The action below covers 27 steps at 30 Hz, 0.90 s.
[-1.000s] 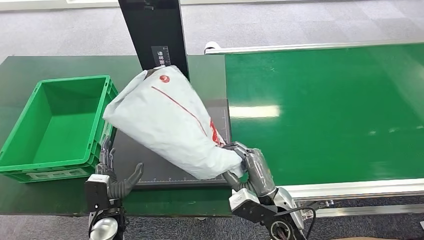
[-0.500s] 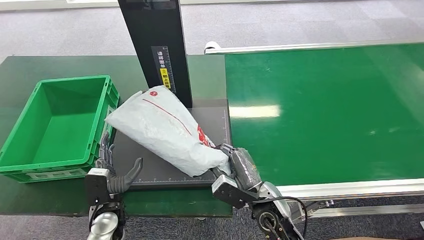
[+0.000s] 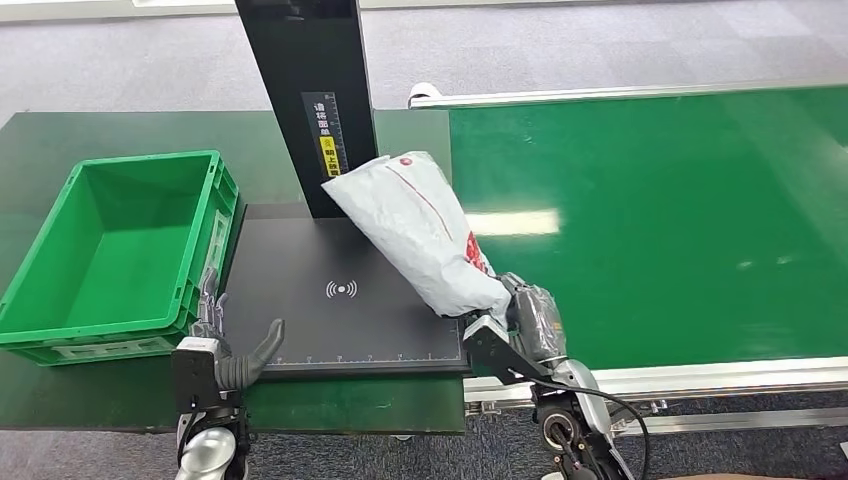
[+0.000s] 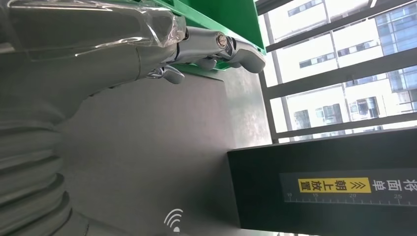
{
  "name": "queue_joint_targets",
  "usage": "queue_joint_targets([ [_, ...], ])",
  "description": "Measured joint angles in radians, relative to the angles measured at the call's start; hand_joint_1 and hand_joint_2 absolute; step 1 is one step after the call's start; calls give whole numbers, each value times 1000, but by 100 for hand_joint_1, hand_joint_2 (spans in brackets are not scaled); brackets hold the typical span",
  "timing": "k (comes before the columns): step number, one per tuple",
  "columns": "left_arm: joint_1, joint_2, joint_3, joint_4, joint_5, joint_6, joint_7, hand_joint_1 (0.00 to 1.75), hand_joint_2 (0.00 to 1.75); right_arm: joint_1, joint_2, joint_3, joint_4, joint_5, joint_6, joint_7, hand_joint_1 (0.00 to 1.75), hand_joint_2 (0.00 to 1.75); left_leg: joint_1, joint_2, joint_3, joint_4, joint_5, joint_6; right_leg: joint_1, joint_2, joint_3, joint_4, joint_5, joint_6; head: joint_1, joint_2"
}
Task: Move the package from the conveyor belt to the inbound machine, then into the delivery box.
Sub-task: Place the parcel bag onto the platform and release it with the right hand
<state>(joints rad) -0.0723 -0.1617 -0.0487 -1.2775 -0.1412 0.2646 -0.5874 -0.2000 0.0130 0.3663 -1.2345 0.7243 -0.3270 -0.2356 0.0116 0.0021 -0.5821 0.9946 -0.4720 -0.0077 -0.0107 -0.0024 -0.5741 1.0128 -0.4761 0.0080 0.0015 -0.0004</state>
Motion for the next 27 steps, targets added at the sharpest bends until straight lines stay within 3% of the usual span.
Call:
queue_joint_targets([
  [2, 1, 0, 1, 1, 2, 4, -1, 0, 175, -15, -1, -25, 29, -6, 23, -3, 0, 0, 0, 0, 0, 0, 0, 0, 0, 0, 0, 0, 0, 0, 0, 0],
  [7, 8, 1, 3, 3, 11, 15, -7, 0, 175, -81, 10, -77, 138, -62, 103, -54, 0, 0, 0, 0, 0, 0, 0, 0, 0, 0, 0, 0, 0, 0, 0, 0],
  [27, 14, 0, 6, 3, 13, 1, -8, 0, 175, -107, 21, -121, 228, -88, 105, -78, 0, 0, 0, 0, 0, 0, 0, 0, 0, 0, 0, 0, 0, 0, 0, 0],
])
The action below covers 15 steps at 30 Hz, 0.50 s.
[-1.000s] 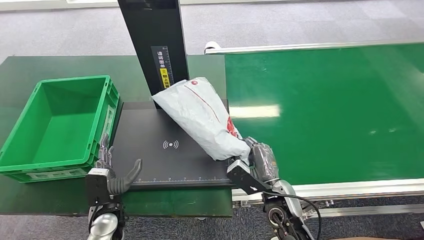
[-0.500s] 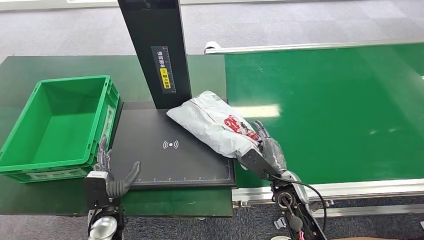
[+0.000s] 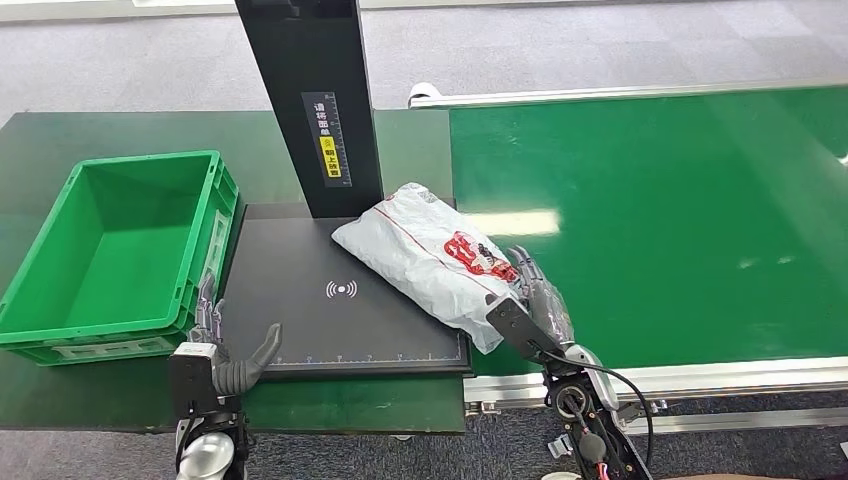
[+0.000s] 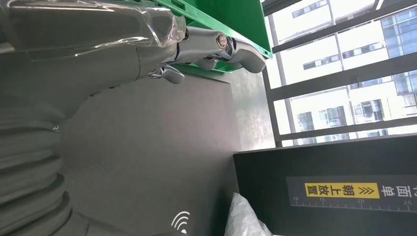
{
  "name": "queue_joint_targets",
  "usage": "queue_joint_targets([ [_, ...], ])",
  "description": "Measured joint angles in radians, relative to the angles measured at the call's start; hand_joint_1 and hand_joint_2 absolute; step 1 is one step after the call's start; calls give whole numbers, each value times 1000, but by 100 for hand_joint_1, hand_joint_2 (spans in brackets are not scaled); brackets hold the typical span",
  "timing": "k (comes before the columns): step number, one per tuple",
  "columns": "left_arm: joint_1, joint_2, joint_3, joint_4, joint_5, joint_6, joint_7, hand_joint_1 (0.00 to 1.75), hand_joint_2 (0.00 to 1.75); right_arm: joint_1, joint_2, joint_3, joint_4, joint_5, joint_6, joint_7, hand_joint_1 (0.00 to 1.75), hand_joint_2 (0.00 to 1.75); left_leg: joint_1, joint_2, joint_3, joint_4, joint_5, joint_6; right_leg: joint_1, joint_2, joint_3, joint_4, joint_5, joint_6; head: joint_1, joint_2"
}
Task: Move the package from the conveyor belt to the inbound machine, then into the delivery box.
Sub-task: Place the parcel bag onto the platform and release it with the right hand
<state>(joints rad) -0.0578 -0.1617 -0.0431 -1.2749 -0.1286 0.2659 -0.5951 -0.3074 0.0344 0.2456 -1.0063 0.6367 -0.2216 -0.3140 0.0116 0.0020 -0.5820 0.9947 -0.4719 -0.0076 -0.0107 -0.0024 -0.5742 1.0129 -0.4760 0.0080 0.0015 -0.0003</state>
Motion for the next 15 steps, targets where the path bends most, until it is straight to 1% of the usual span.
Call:
queue_joint_targets([
  [15, 6, 0, 1, 0, -1, 0, 0, 0, 175, 0, 0, -1, 4, 1, 0, -7, 0, 0, 0, 0, 0, 0, 0, 0, 0, 0, 0, 0, 0, 0, 0, 0],
])
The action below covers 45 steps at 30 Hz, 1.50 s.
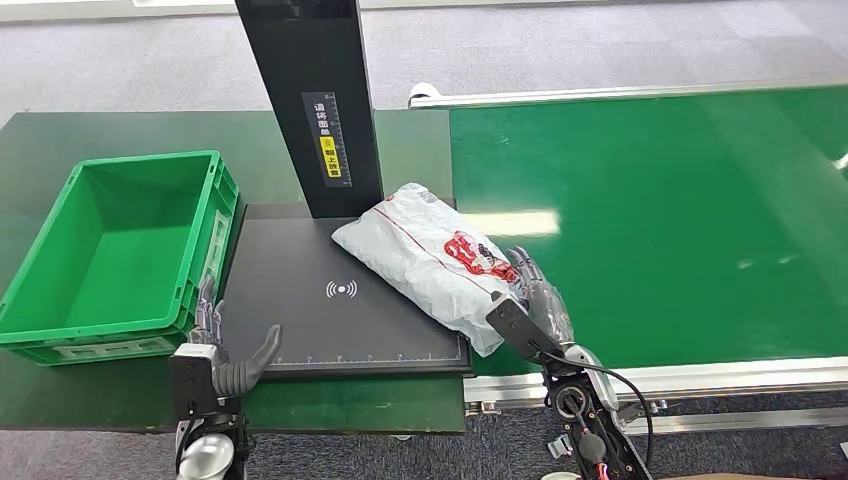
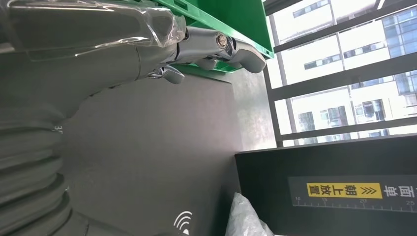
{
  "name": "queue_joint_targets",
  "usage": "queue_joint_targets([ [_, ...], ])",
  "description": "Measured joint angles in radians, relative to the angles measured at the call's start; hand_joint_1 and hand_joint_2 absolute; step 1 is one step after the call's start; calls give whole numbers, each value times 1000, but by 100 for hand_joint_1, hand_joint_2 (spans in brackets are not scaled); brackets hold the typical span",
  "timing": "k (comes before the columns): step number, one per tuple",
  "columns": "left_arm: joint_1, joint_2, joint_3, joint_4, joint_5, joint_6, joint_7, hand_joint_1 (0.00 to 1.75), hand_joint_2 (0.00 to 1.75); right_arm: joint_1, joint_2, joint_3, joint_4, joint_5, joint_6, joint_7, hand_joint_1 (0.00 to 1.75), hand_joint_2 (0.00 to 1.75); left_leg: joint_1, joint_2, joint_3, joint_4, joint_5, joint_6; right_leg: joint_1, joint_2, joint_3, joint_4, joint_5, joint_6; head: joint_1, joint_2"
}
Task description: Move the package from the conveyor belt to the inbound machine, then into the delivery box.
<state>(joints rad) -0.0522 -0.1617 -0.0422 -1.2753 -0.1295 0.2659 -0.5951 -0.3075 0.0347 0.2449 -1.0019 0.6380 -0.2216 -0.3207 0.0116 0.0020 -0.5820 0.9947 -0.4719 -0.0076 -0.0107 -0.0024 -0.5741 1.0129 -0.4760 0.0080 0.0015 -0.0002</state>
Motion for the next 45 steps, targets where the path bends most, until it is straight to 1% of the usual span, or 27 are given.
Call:
queue_joint_targets([
  [5, 11, 0, 1, -8, -38, -5, -3, 0, 175, 0, 0, 0, -1, -10, 7, -15, 0, 0, 0, 0, 0, 0, 0, 0, 0, 0, 0, 0, 0, 0, 0, 0],
  [7, 11, 3, -13, -18, -116, -21, -9, 0, 175, 8, -1, -1, -23, -69, 41, -54, 0, 0, 0, 0, 0, 0, 0, 0, 0, 0, -1, 0, 0, 0, 0, 0],
  [10, -11, 16, -83, -33, -294, -46, -6, 0, 175, 28, -2, -2, -117, -206, 118, -116, 0, 0, 0, -1, 0, 0, 0, 0, 0, -1, -1, 0, 0, 0, 0, 0],
  [13, -57, 28, -159, -25, -381, -51, 4, 0, 175, 42, -4, -2, -204, -266, 155, -130, 0, 0, 0, 0, 0, 0, 0, 0, 0, -1, 0, 0, 0, 0, 0, 0],
  [16, -92, 38, -203, -7, -400, -49, 6, 0, 175, 52, -6, -2, -254, -280, 167, -137, 0, 0, 0, 1, 0, 0, 0, 0, 0, -1, 0, 0, 0, 0, 0, 0],
  [20, -111, 48, -231, 14, -403, -44, 5, 0, 175, 58, -9, -2, -282, -288, 167, -140, 0, 0, 0, 1, 0, 0, 0, 0, 0, -1, -1, 0, 0, 0, 0, 0],
  [32, -123, 61, -254, 37, -404, -42, 5, 0, 175, 64, -11, -2, -303, -289, 167, -141, 0, 0, 0, 1, 0, 0, 0, 0, 0, -1, -1, 0, 0, 0, 0, 0],
  [35, -135, 64, -260, 50, -430, -28, 5, 0, 175, 63, -12, 2, -303, -299, 174, -154, 0, 0, 0, 0, 0, 0, 0, 0, 0, -1, -1, 0, 0, 0, 0, 0],
  [39, -204, 69, -289, 129, -503, 27, 4, 0, 175, 54, -13, 24, -302, -319, 184, -171, 0, 0, 0, 0, 0, 0, 0, 0, 0, -1, 0, 0, 0, 0, 0, 0],
  [45, -345, 61, -344, 332, -576, 129, -4, 0, 175, 35, -13, 64, -302, -346, 172, -174, 0, 0, 0, 0, 0, 1, 1, 1, 0, -1, 0, 0, 1, 0, 0, 0],
])
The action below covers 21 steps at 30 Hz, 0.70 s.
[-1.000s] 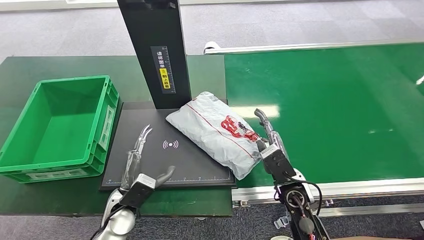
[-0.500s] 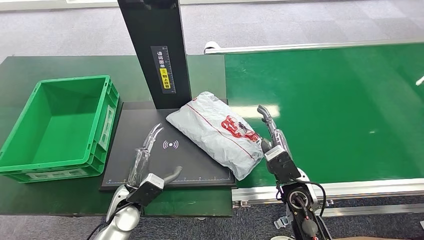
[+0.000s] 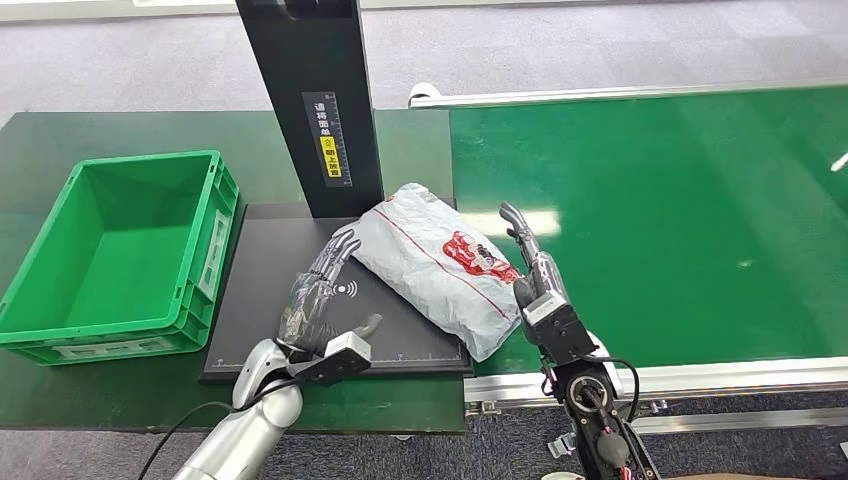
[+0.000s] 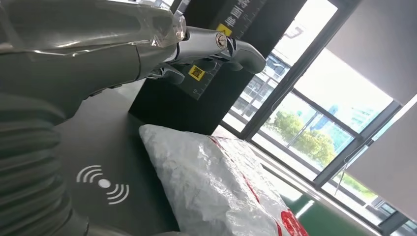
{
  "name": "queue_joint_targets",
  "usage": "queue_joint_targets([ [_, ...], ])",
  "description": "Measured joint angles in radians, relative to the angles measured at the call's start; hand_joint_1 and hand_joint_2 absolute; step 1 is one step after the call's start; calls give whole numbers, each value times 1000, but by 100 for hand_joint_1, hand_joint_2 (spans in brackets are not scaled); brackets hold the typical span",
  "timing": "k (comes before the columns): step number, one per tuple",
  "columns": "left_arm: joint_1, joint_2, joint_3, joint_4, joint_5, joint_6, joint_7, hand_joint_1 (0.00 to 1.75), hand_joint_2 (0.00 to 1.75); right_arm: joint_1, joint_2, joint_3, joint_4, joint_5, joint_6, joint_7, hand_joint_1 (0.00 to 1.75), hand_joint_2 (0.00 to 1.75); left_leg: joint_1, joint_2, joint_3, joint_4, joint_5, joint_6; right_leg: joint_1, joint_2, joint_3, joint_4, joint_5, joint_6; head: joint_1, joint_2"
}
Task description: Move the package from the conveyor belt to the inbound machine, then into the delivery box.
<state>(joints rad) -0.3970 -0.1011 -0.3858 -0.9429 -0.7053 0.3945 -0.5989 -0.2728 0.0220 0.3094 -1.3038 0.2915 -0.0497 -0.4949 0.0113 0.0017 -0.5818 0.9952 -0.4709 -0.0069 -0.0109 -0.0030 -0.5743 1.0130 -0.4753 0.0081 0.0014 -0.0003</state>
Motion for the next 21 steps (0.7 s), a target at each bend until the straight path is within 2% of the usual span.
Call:
queue_joint_targets([
  [6, -144, -51, -76, 239, -120, 83, 64, 0, 175, 1, 15, 30, -32, 4, -3, 23, 0, 0, 0, 0, 0, 0, 0, 0, 0, 0, 0, 0, 0, 0, 0, 0],
  [10, -159, -61, -85, 269, -126, 88, 69, 0, 175, 1, 17, 33, -37, 5, -2, 26, 0, 0, 0, 0, 0, 0, 0, 0, 0, 0, 0, 0, 0, 0, 0, 0],
  [14, -221, -137, -136, 432, -156, 96, 100, 0, 175, 3, 21, 42, -61, 5, -4, 28, 0, 0, 0, 0, -1, 0, 0, 0, 0, 0, 0, 0, 0, 0, 0, 0],
  [21, -230, -179, -166, 505, -171, 95, 118, 0, 175, 7, 22, 54, -82, 5, -4, 28, 0, 0, 0, 0, 0, 0, 0, 0, 0, 0, 0, 0, 0, 0, 0, 0],
])
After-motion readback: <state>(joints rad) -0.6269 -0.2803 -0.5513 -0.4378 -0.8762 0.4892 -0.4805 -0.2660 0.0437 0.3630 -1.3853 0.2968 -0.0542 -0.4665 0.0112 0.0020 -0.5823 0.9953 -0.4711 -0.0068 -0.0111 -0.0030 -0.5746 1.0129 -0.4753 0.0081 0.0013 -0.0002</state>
